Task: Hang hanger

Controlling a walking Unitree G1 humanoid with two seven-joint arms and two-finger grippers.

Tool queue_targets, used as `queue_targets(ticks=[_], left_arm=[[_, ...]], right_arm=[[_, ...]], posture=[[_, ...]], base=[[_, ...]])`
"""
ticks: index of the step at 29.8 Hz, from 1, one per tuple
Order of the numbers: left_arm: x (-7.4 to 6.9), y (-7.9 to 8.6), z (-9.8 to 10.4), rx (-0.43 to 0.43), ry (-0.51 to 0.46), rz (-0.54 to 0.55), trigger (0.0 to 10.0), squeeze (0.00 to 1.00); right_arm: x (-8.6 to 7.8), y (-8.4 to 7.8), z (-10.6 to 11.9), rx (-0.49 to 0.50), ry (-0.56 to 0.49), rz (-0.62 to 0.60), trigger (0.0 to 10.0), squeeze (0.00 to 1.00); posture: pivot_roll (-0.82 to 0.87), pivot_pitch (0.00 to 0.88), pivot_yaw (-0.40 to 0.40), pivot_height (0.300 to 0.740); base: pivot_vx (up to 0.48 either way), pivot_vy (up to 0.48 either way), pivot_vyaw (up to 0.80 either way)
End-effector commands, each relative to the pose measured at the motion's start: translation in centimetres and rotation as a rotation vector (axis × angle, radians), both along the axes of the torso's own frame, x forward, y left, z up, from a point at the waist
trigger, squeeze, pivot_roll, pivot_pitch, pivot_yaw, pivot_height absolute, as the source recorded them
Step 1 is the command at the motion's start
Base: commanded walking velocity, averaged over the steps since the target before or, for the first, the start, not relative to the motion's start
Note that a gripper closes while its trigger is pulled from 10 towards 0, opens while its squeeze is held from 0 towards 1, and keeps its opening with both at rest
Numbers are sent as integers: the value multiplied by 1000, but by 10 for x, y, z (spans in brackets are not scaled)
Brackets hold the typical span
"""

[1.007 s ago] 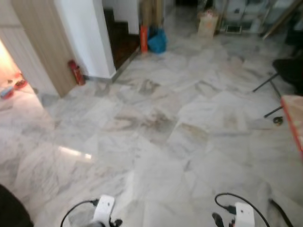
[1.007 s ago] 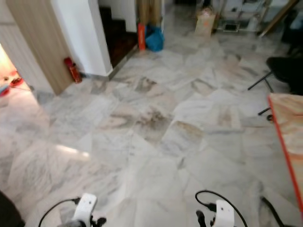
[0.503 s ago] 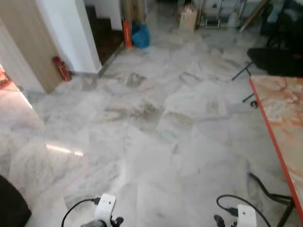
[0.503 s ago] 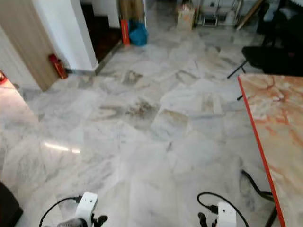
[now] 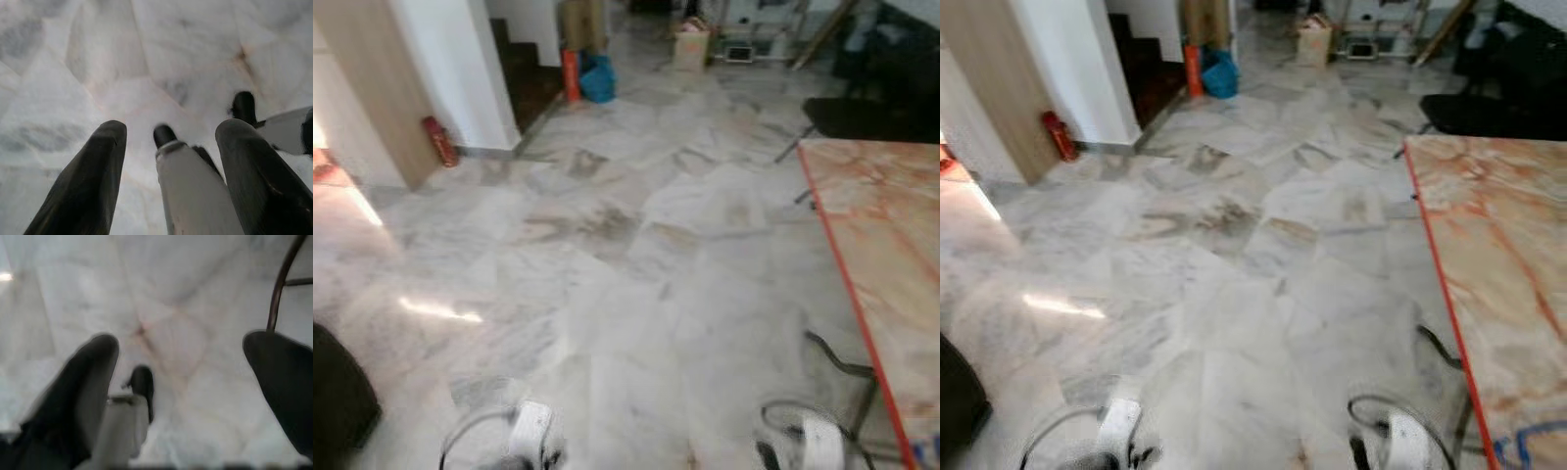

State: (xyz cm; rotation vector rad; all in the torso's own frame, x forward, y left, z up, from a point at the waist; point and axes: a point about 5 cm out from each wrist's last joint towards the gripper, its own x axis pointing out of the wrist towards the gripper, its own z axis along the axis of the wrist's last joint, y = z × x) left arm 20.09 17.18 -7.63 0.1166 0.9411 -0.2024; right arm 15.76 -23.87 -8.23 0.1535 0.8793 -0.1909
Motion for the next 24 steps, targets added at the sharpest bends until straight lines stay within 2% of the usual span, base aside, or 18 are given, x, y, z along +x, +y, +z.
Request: queue_targets(ticks=[1,15,18,24], left_arm=[[-2,1,-1,8,10,-5,10000,0],[-2,1,-1,6,9,-9,10000,0],[-2,0,-1,4,6,-7,10000,0],[-2,1,-1,6,8,-8,10000,0]], right_arm=[[3,0,1,2,-9,-2,10000,0],[2,0,1,7,-9,-16,10000,0],[2,0,1,2,-5,-9,10000,0],[2,0,1,0,1,-2,10000,0]], posture=[[-56,0,23,740],[-59,0,24,740],[-59,0,24,740],[-61,0,25,740]], base=[[-322,0,0],[-320,0,0],[0,0,0],[0,0,-800]])
